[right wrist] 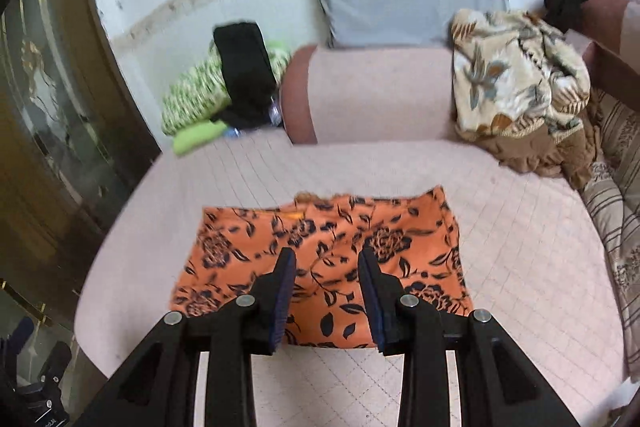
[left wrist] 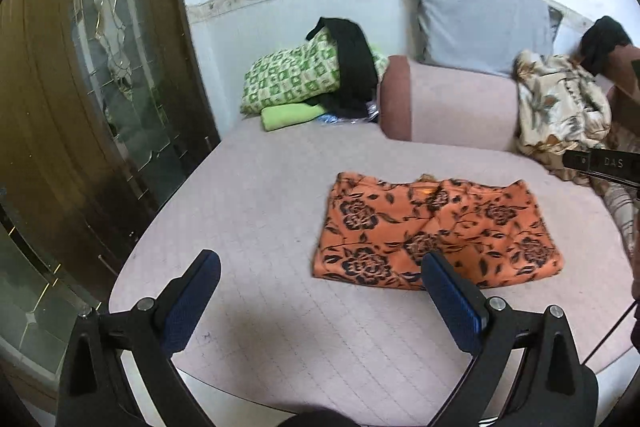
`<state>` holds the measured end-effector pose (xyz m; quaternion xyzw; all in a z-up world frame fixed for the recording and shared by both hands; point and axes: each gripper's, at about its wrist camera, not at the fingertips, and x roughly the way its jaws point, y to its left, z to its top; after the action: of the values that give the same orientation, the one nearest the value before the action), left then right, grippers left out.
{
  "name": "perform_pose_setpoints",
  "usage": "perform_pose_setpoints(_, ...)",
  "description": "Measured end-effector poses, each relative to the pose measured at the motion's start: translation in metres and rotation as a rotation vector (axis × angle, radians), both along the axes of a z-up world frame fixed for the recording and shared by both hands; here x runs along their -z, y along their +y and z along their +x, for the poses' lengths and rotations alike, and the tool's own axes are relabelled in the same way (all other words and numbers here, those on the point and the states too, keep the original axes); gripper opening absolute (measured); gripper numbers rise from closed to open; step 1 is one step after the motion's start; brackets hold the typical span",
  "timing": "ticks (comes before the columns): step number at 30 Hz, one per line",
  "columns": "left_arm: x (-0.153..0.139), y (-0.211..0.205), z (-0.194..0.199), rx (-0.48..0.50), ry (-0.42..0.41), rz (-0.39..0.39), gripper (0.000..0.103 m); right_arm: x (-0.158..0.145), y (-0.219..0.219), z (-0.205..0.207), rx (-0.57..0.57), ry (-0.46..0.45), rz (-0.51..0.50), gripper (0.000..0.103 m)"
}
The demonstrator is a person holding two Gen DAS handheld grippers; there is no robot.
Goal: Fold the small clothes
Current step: 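Release the folded blouse and grasp its edge again with the right tool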
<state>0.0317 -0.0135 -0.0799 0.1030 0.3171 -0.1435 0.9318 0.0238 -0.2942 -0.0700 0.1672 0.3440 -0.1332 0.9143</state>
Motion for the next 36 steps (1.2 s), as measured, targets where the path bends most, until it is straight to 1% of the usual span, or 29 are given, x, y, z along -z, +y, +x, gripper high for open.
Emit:
perform_pose_setpoints(2, -0.002, -0.008, -0.007, 0.026, -0.011, 0.012, 0.1, -0.004, 0.0, -0.007, -0.009, -0.013, -0.002, 0.036)
perform_pose_setpoints(4, 0.001, -0.018, -0.011, 0.046, -0.018, 0.028, 0.1, -0.003, -0.002, -0.01, -0.014, -0.023, -0.003, 0.036)
perform_pose_setpoints(5, 0.003, -0.021, -0.013, 0.054, -0.015, 0.033, 0.1, -0.001, -0.003, -0.013, -0.014, -0.028, 0.0, 0.036)
perform_pose_setpoints(7, 0.016, -0.03, -0.008, 0.062, 0.021, 0.049, 0.1, 0.007, -0.008, -0.016, -0.017, -0.024, 0.017, 0.036)
perform_pose_setpoints(9, 0.034, -0.034, -0.001, 0.06, 0.07, 0.054, 0.1, 0.02, -0.016, -0.018, -0.016, -0.008, 0.035, 0.036)
perform_pose_setpoints(10, 0.05, -0.034, 0.007, 0.056, 0.116, 0.046, 0.1, 0.028, -0.02, -0.018, -0.014, 0.001, 0.038, 0.036)
perform_pose_setpoints(11, 0.059, -0.034, 0.011, 0.05, 0.139, 0.041, 0.1, 0.035, -0.023, -0.018, -0.011, 0.009, 0.04, 0.036)
perform_pose_setpoints(12, 0.077, -0.033, 0.02, 0.03, 0.192, 0.033, 0.1, 0.045, -0.028, -0.017, -0.007, 0.02, 0.046, 0.036)
perform_pose_setpoints(14, 0.101, -0.033, 0.031, 0.004, 0.251, 0.034, 0.1, 0.07, -0.034, -0.016, -0.003, 0.045, 0.07, 0.036)
perform_pose_setpoints(15, 0.118, -0.032, 0.039, -0.015, 0.282, 0.042, 0.1, 0.081, -0.037, -0.014, -0.004, 0.054, 0.082, 0.036)
perform_pose_setpoints(18, 0.147, -0.027, 0.052, -0.055, 0.325, 0.057, 0.1, 0.118, -0.044, -0.01, -0.005, 0.086, 0.129, 0.036)
perform_pose_setpoints(19, 0.157, -0.021, 0.06, -0.077, 0.345, 0.049, 0.1, 0.131, -0.047, -0.009, 0.0, 0.093, 0.152, 0.036)
perform_pose_setpoints(22, 0.176, 0.002, 0.081, -0.161, 0.396, 0.005, 0.1, 0.16, -0.057, -0.008, 0.019, 0.089, 0.221, 0.036)
perform_pose_setpoints(25, 0.182, 0.025, 0.097, -0.244, 0.4, -0.05, 0.1, 0.177, -0.069, -0.01, 0.051, 0.037, 0.269, 0.036)
perform_pose_setpoints(28, 0.187, 0.045, 0.11, -0.3, 0.429, -0.153, 0.1, 0.19, -0.084, -0.011, 0.094, -0.034, 0.309, 0.036)
perform_pose_setpoints(29, 0.189, 0.048, 0.113, -0.307, 0.435, -0.173, 0.1, 0.196, -0.088, -0.01, 0.11, -0.048, 0.315, 0.036)
perform_pose_setpoints(31, 0.191, 0.052, 0.118, -0.317, 0.45, -0.223, 0.098, 0.203, -0.093, -0.003, 0.122, -0.029, 0.329, 0.038)
perform_pose_setpoints(33, 0.192, 0.05, 0.121, -0.319, 0.457, -0.266, 0.09, 0.215, -0.099, 0.011, 0.11, 0.004, 0.385, 0.038)
perform_pose_setpoints(34, 0.193, 0.045, 0.123, -0.311, 0.467, -0.293, 0.09, 0.222, -0.1, 0.016, 0.111, 0.033, 0.405, 0.038)
perform_pose_setpoints(36, 0.197, 0.033, 0.131, -0.292, 0.503, -0.327, 0.09, 0.244, -0.102, 0.029, 0.127, 0.151, 0.428, 0.039)
